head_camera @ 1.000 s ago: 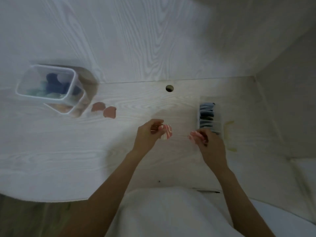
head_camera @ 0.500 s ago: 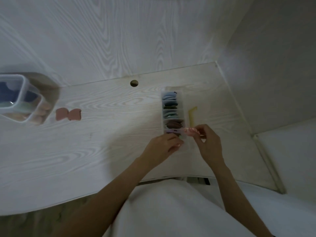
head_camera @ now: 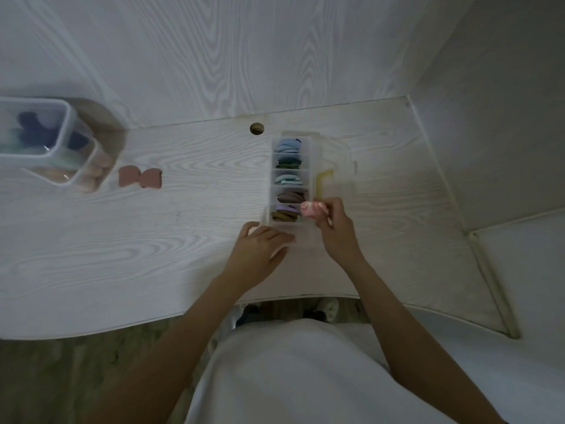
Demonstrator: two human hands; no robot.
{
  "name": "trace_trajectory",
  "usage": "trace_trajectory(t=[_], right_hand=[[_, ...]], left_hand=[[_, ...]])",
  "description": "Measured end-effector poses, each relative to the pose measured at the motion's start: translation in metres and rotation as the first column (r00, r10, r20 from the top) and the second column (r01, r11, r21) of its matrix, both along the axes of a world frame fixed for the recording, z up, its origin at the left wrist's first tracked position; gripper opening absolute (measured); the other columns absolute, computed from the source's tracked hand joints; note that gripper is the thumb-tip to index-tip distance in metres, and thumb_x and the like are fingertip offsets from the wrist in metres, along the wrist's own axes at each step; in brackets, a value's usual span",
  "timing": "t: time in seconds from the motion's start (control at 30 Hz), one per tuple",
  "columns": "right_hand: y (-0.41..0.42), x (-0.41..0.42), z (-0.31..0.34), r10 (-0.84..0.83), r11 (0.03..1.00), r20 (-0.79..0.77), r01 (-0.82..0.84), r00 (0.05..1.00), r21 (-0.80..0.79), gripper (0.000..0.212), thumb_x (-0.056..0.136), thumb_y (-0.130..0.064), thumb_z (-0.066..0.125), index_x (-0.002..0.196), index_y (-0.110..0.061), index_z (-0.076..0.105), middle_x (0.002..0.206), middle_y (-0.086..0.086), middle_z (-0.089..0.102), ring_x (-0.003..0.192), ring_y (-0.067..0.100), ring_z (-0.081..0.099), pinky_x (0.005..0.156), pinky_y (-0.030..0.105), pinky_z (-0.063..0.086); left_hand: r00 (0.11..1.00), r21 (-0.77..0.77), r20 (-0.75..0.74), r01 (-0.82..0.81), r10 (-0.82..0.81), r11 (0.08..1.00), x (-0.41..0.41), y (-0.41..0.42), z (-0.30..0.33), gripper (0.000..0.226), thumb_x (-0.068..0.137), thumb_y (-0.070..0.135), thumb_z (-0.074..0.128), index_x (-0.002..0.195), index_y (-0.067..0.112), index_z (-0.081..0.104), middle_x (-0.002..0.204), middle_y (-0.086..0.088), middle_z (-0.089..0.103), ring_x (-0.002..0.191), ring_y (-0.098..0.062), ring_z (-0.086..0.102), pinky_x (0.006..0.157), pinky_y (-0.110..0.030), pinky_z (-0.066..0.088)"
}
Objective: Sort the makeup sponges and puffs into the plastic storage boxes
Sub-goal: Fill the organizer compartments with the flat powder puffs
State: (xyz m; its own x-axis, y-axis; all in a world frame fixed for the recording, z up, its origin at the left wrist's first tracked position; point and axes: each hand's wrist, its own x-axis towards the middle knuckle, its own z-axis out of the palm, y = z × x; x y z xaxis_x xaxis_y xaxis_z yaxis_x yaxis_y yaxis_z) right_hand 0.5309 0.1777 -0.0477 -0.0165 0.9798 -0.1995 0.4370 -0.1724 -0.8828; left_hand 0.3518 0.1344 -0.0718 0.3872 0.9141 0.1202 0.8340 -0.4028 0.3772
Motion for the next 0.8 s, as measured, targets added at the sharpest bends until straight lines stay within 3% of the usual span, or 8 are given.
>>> trace_trajectory(t=[0.07, 0.13, 0.23, 0.33, 0.43, 0.53, 0.7, 0.8], right_hand=[[0.003, -0.010, 0.003, 0.039, 0.999, 0.004, -0.039, 0.999, 0.006, 0.019, 0.096, -0.026, 0.049, 0.107, -0.010, 0.049, 0.080, -0.010, 0.056, 0.068, 0.004, 0.053, 0.061, 0.018, 0.042], [0.006, -0.021, 0.005, 0.088, 0.996, 0.015, -0.088, 0.996, 0.017, 0.019, 0.097, -0.024, 0.047, 0.108, -0.009, 0.049, 0.078, -0.015, 0.052, 0.065, 0.000, 0.049, 0.054, 0.009, 0.037], [0.010, -0.035, 0.006, 0.149, 0.988, 0.018, -0.150, 0.989, 0.039, 0.018, 0.097, -0.020, 0.048, 0.109, -0.006, 0.049, 0.081, -0.008, 0.054, 0.065, 0.001, 0.049, 0.054, 0.012, 0.035], [0.011, -0.043, 0.004, 0.164, 0.984, 0.002, -0.164, 0.986, 0.065, 0.015, 0.095, -0.016, 0.051, 0.107, -0.006, 0.051, 0.090, -0.002, 0.055, 0.072, 0.002, 0.051, 0.060, 0.013, 0.037], [0.005, -0.044, -0.003, 0.153, 0.981, 0.018, -0.154, 0.988, 0.114, 0.015, 0.092, -0.022, 0.056, 0.101, -0.011, 0.055, 0.096, 0.001, 0.055, 0.084, 0.010, 0.052, 0.071, 0.019, 0.042], [-0.006, -0.040, -0.005, 0.141, 0.964, 0.119, -0.163, 0.983, 0.211, 0.016, 0.088, -0.034, 0.061, 0.093, -0.018, 0.059, 0.091, -0.006, 0.055, 0.083, 0.004, 0.049, 0.070, 0.008, 0.035], [-0.016, -0.043, 0.001, 0.208, 0.923, 0.148, -0.244, 0.967, 0.297, 0.006, 0.088, -0.017, 0.064, 0.093, -0.015, 0.064, 0.086, -0.010, 0.062, 0.074, -0.001, 0.052, 0.065, 0.010, 0.039], [-0.017, -0.047, -0.007, 0.248, 0.883, 0.379, -0.369, 0.892, 0.290, 0.010, 0.087, -0.016, 0.064, 0.096, -0.014, 0.066, 0.089, -0.001, 0.067, 0.078, 0.011, 0.057, 0.068, 0.018, 0.043]], left_hand=[[0.999, 0.014, -0.026, -0.029, 0.030, 0.999, -0.010, -0.004, 0.000, 0.024, 0.080, 0.025, 0.067, 0.103, 0.026, 0.068, 0.101, 0.008, 0.071, 0.090, -0.014, 0.066, 0.095, -0.036, 0.030], [0.998, 0.006, -0.020, -0.059, 0.059, 0.998, -0.017, -0.004, -0.001, 0.034, 0.068, 0.012, 0.079, 0.100, 0.020, 0.070, 0.098, 0.003, 0.072, 0.086, -0.017, 0.068, 0.095, -0.037, 0.038], [0.995, -0.041, 0.027, -0.090, 0.091, 0.995, -0.024, 0.001, 0.000, 0.032, 0.064, -0.001, 0.078, 0.093, 0.013, 0.070, 0.096, -0.006, 0.071, 0.086, -0.028, 0.067, 0.088, -0.036, 0.047], [0.992, -0.064, 0.061, -0.108, 0.112, 0.992, -0.030, 0.002, 0.001, 0.026, 0.065, -0.001, 0.079, 0.087, 0.012, 0.073, 0.093, -0.009, 0.069, 0.085, -0.031, 0.065, 0.083, -0.037, 0.050], [0.991, 0.020, -0.020, -0.133, 0.133, 0.991, -0.036, 0.001, 0.001, 0.025, 0.065, 0.012, 0.082, 0.087, 0.021, 0.076, 0.087, -0.003, 0.069, 0.080, -0.026, 0.064, 0.084, -0.034, 0.039], [0.990, 0.071, -0.051, -0.129, 0.133, 0.989, -0.037, 0.001, 0.003, 0.026, 0.064, 0.016, 0.084, 0.086, 0.026, 0.076, 0.079, 0.001, 0.071, 0.070, -0.020, 0.065, 0.087, -0.034, 0.030], [0.993, 0.099, -0.012, -0.112, 0.114, 0.989, -0.041, 0.000, -0.002, 0.028, 0.065, 0.014, 0.084, 0.090, 0.019, 0.074, 0.085, 0.001, 0.074, 0.069, -0.016, 0.069, 0.100, -0.037, 0.029], [0.996, 0.128, 0.037, -0.081, 0.077, 0.988, -0.044, -0.001, -0.008, 0.027, 0.070, 0.009, 0.079, 0.094, 0.021, 0.073, 0.088, 0.000, 0.074, 0.071, -0.017, 0.069, 0.104, -0.040, 0.030]])
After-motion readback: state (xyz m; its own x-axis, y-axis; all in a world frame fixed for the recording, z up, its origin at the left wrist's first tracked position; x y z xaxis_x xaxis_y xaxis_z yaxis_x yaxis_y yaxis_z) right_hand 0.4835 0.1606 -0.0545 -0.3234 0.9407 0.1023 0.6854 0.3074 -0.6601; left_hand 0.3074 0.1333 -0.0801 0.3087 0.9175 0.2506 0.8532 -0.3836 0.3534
